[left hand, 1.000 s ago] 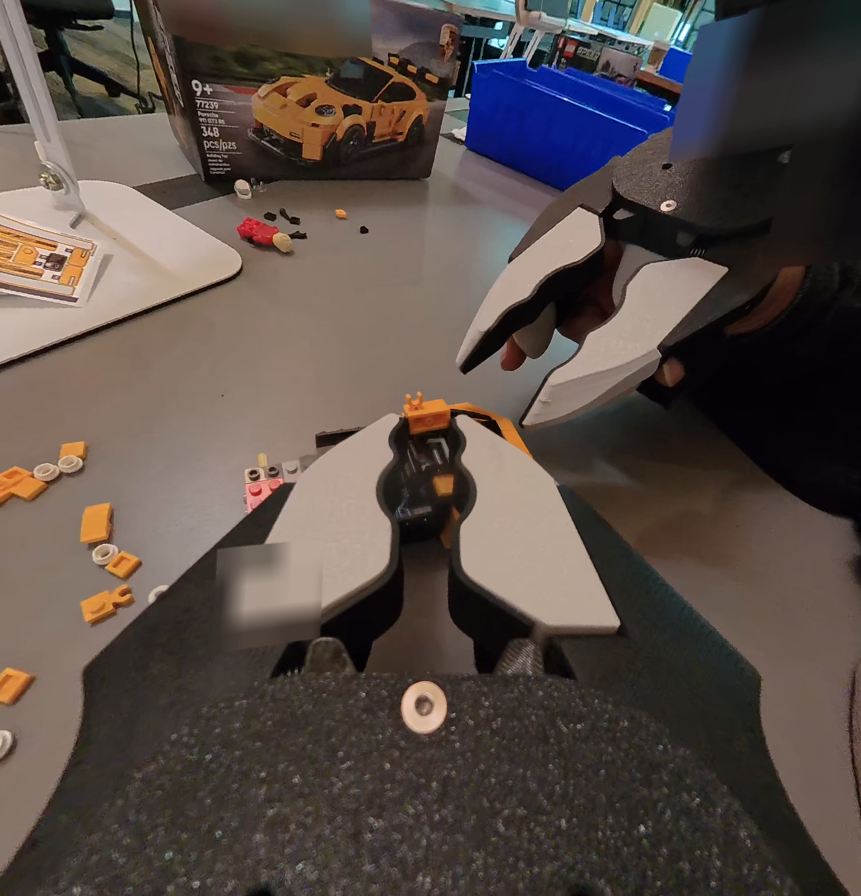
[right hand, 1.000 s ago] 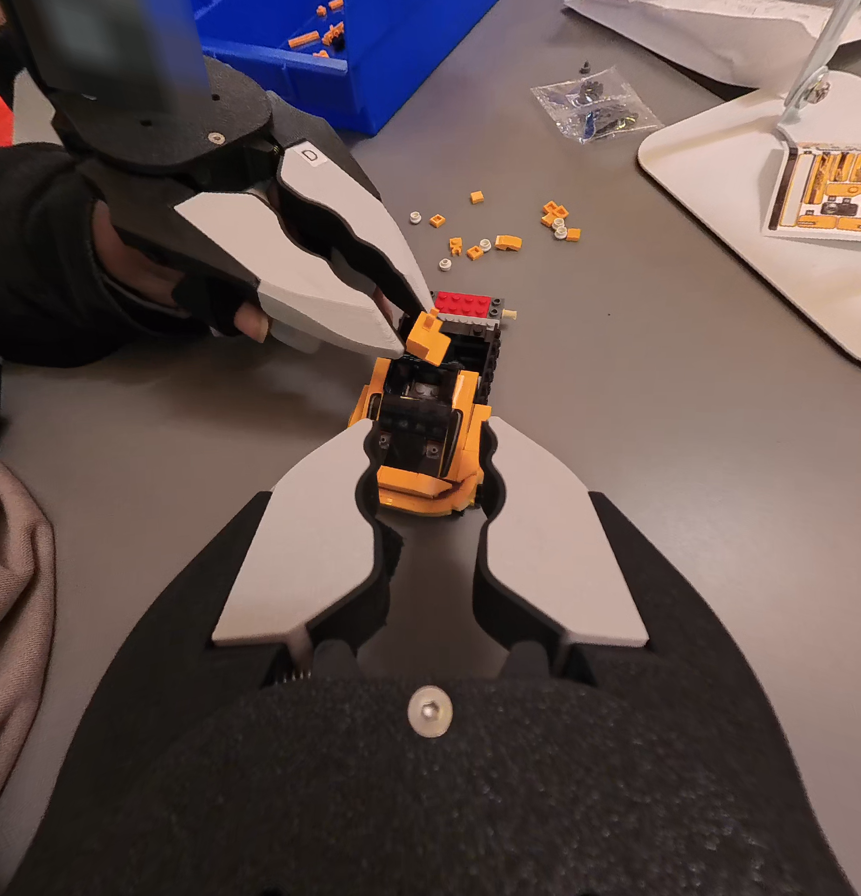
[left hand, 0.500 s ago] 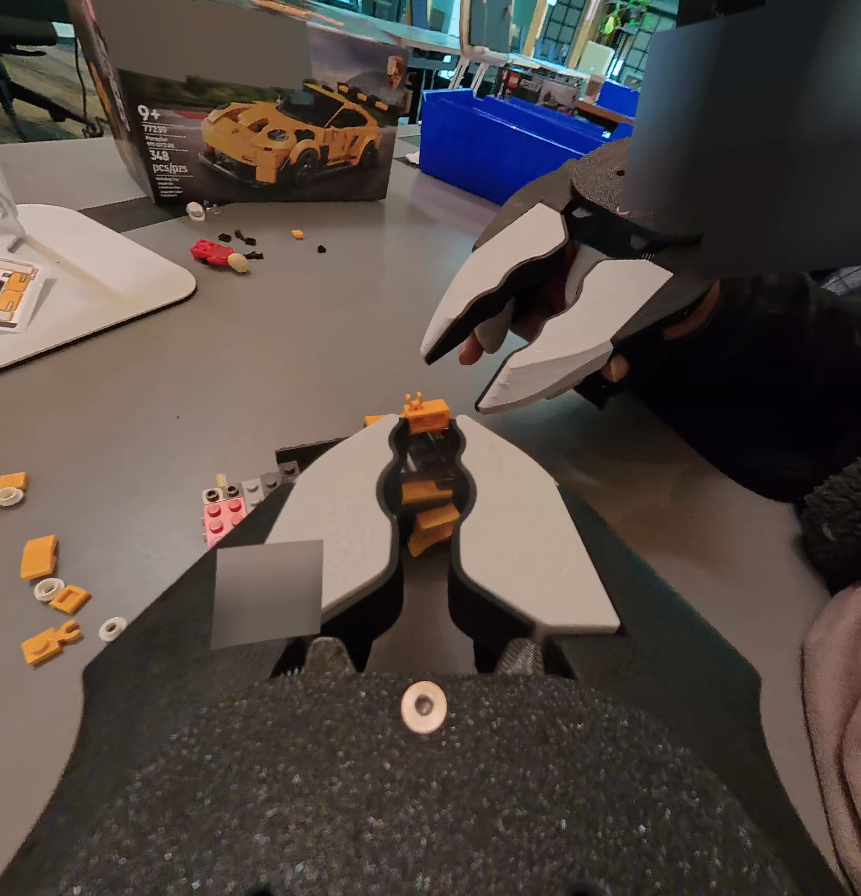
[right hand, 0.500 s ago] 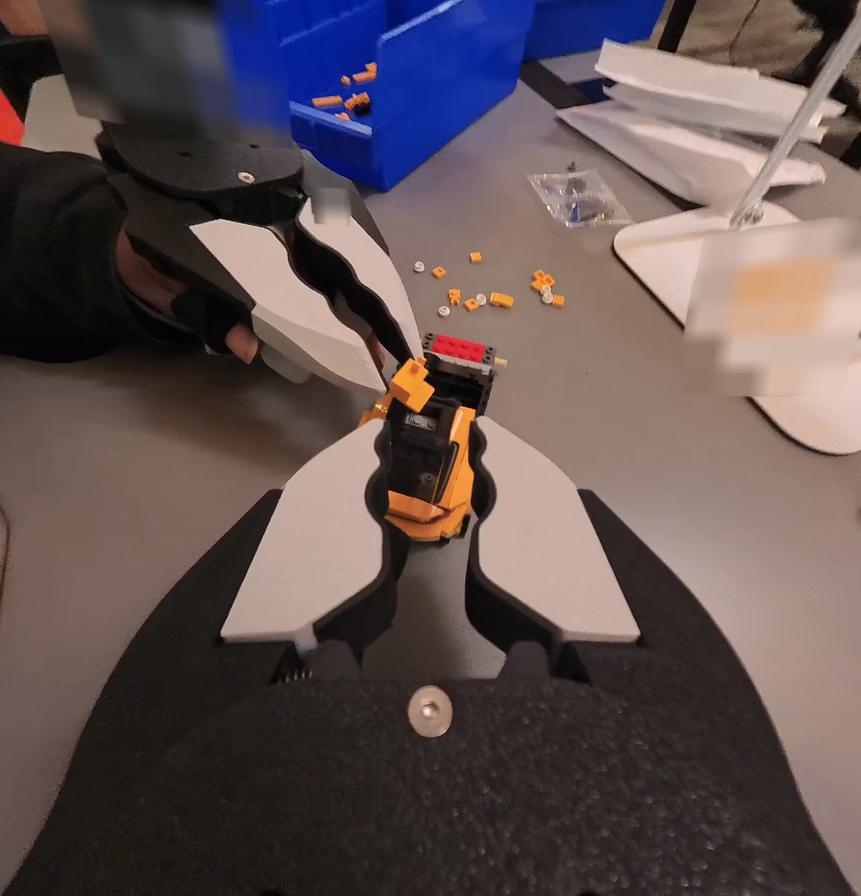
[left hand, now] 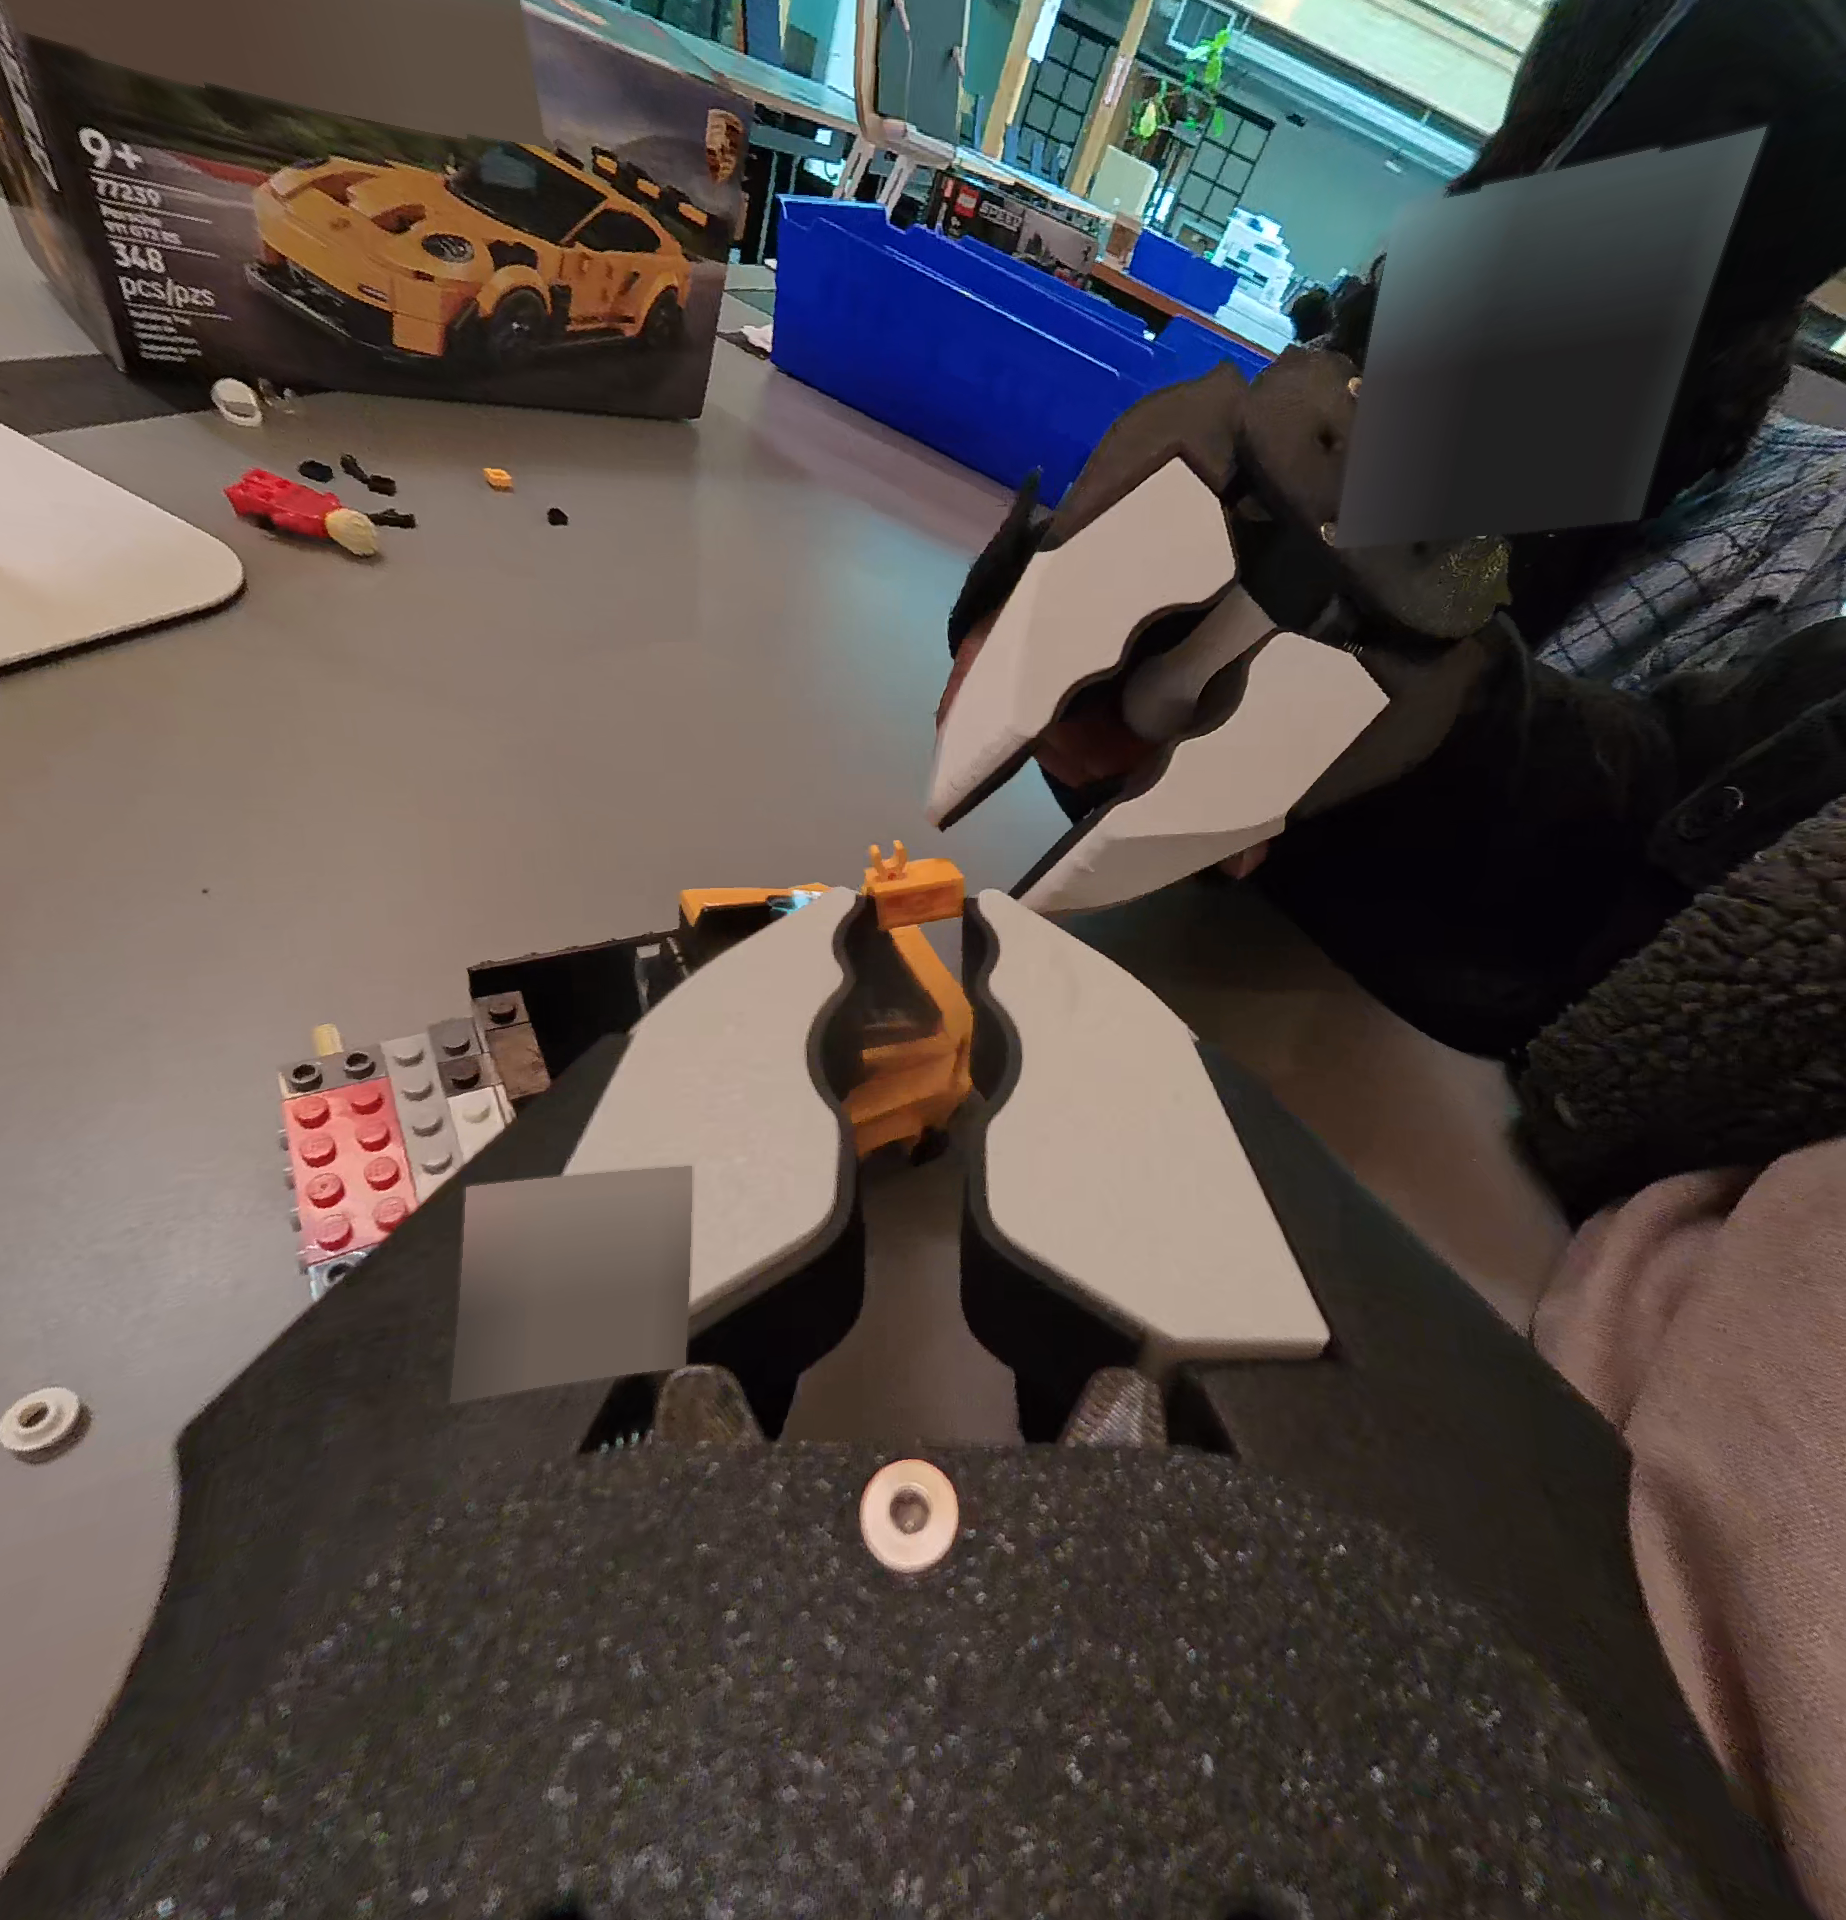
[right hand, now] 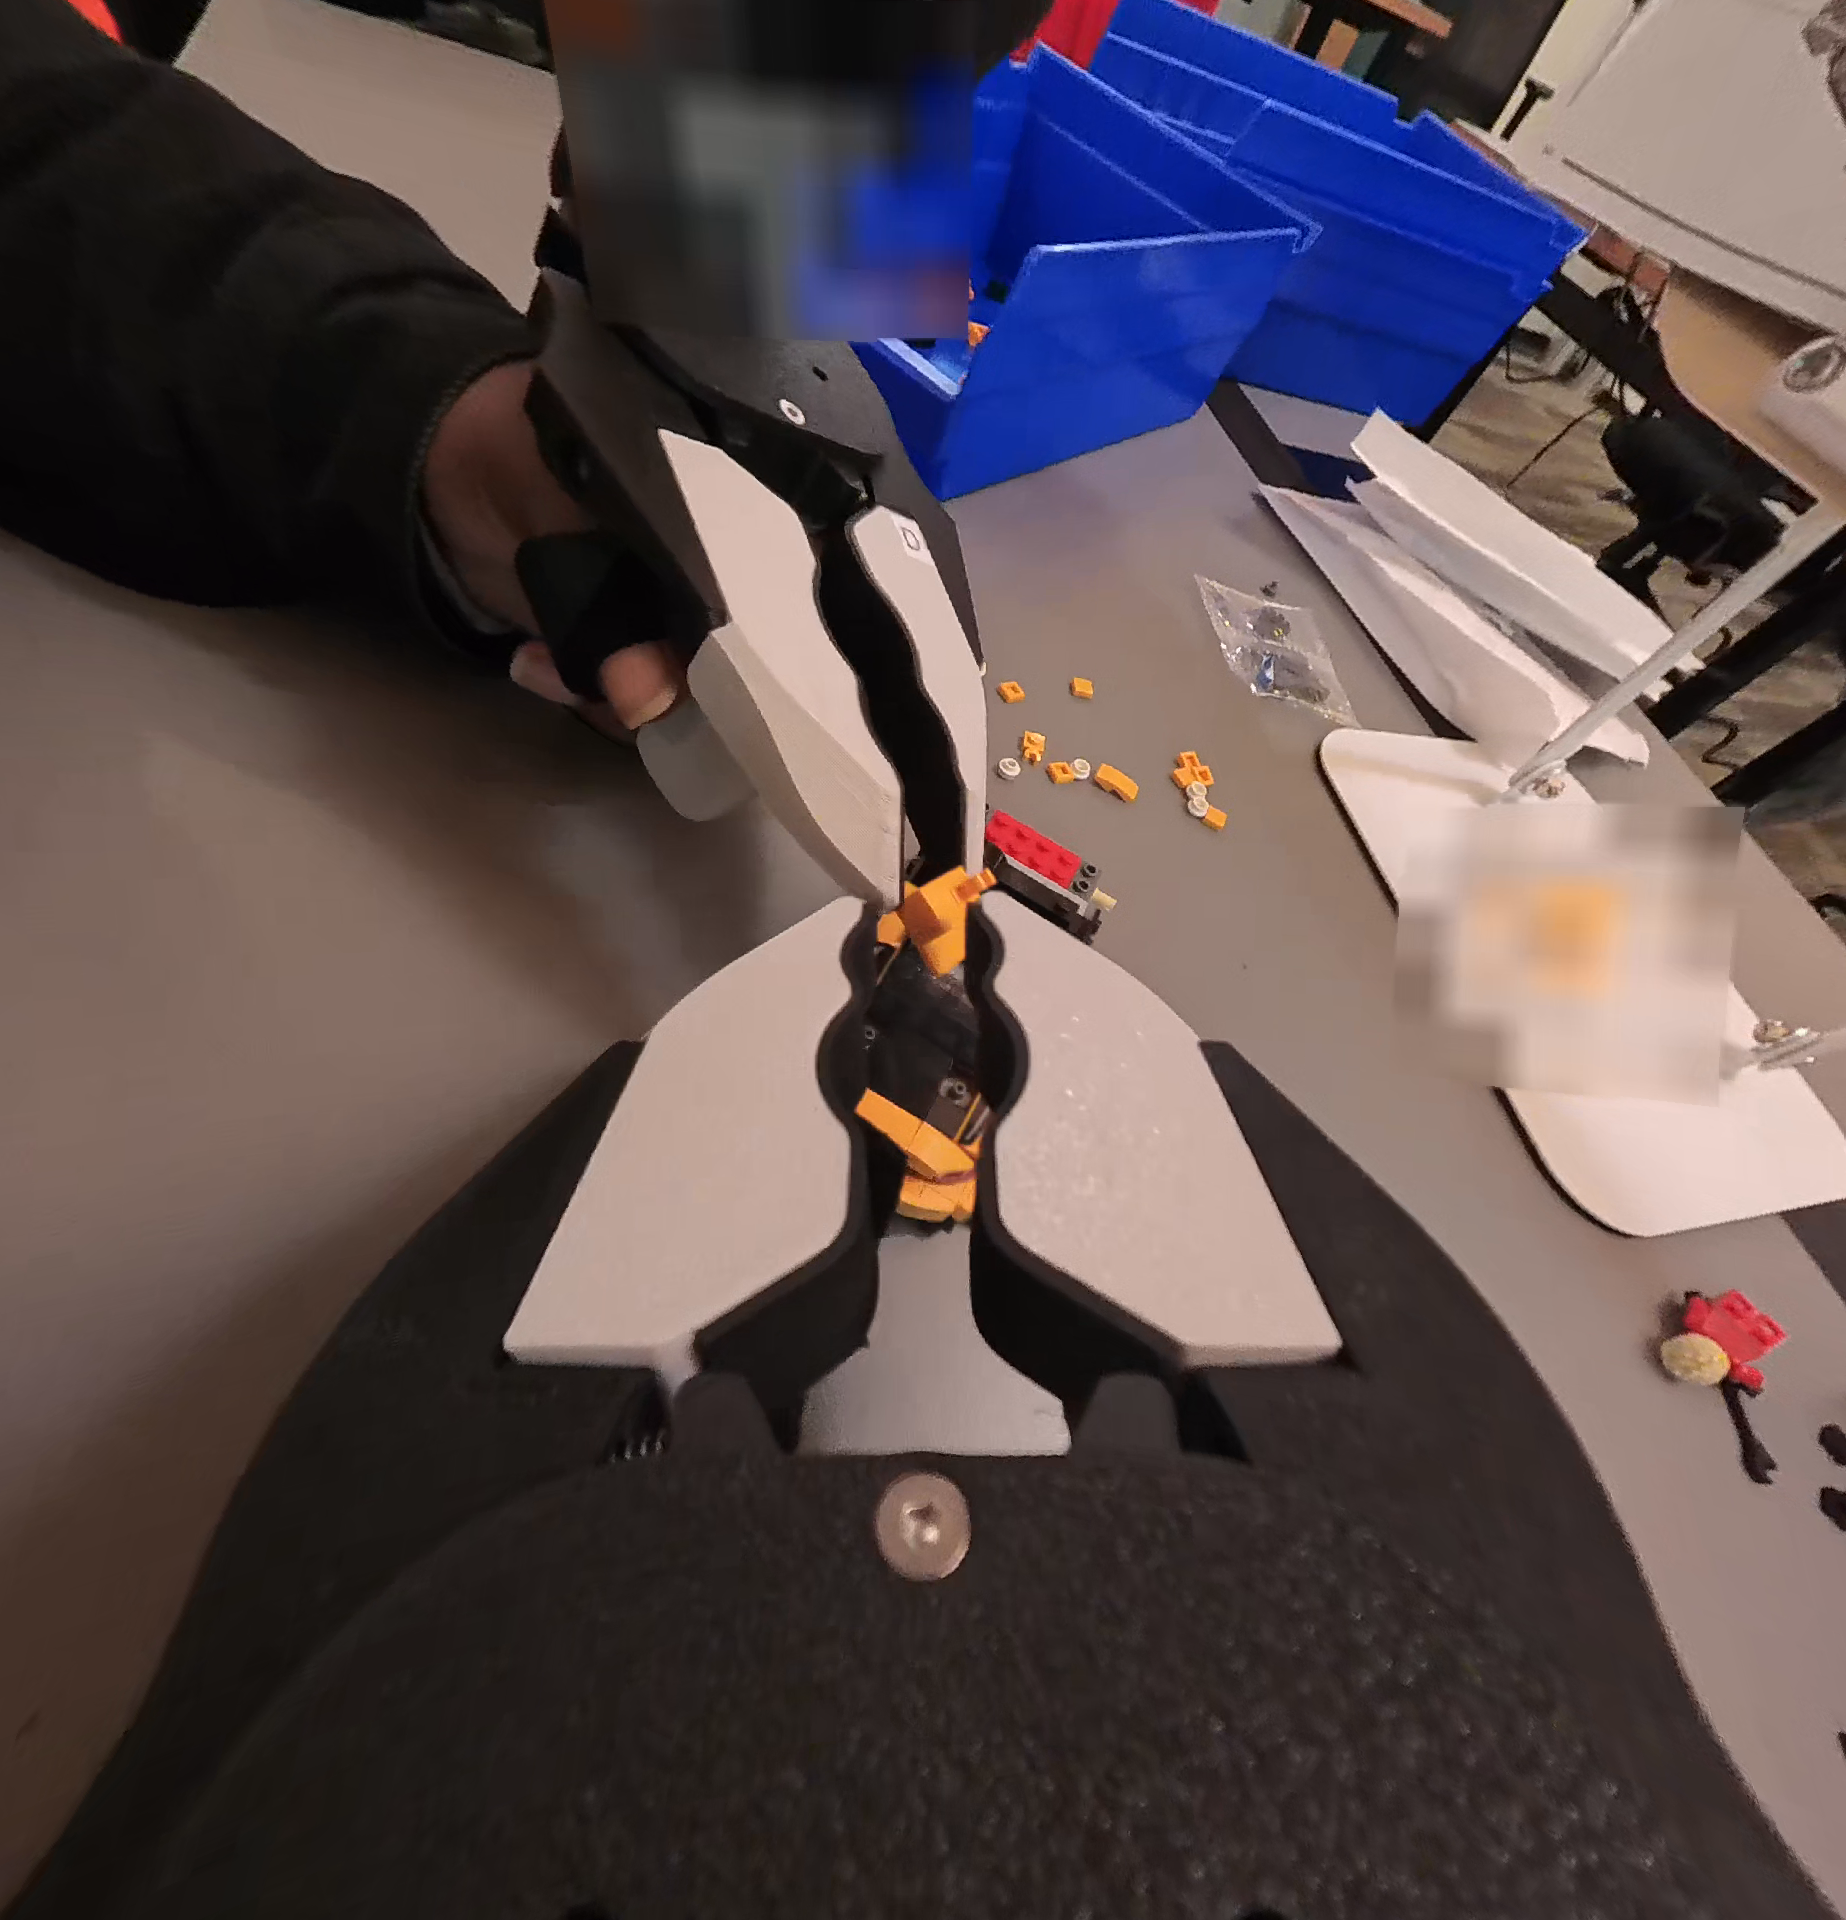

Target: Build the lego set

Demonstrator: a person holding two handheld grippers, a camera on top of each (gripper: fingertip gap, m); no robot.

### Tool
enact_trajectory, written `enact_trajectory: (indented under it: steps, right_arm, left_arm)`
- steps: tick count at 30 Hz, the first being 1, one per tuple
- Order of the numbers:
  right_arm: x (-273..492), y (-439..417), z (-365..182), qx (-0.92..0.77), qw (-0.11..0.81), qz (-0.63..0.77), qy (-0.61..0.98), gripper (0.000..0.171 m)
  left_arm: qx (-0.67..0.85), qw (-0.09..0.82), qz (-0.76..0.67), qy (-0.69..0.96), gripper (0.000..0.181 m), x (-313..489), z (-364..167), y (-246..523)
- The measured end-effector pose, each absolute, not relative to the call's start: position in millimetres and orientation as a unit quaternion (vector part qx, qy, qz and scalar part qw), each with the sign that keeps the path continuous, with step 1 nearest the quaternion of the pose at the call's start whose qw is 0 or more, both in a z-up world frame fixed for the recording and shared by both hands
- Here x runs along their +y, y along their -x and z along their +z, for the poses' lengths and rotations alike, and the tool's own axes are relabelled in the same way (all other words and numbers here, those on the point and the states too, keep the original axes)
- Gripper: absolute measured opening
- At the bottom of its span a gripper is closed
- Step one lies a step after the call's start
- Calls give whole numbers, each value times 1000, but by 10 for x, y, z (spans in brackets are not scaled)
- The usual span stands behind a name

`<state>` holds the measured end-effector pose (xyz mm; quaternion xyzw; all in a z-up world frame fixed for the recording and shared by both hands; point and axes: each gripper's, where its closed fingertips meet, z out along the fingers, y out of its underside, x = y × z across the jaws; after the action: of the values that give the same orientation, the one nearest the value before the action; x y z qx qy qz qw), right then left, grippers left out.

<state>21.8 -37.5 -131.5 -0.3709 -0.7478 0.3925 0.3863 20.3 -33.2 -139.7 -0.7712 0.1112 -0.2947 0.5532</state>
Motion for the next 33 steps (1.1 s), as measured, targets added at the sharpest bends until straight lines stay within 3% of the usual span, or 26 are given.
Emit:
enact_trajectory:
  steps: [7,18,26,33]
  right_arm:
    - [-428,-244,-1290,-754,400,393,342,1]
    - [-420,-297,-1206,-750,415,410,312,10]
    - [-458,-289,-1187,-750,431,408,292,7]
    - [-488,-315,-1152,-749,429,419,282,2]
  left_arm:
    - [109,537,-327,770,16,-361,-1403,-257]
    - [55,524,-431,732,16,-395,-1264,-242]
    - [24,477,-549,686,15,-480,-1154,-322]
    - [29,475,-559,679,16,-506,-1123,-354]
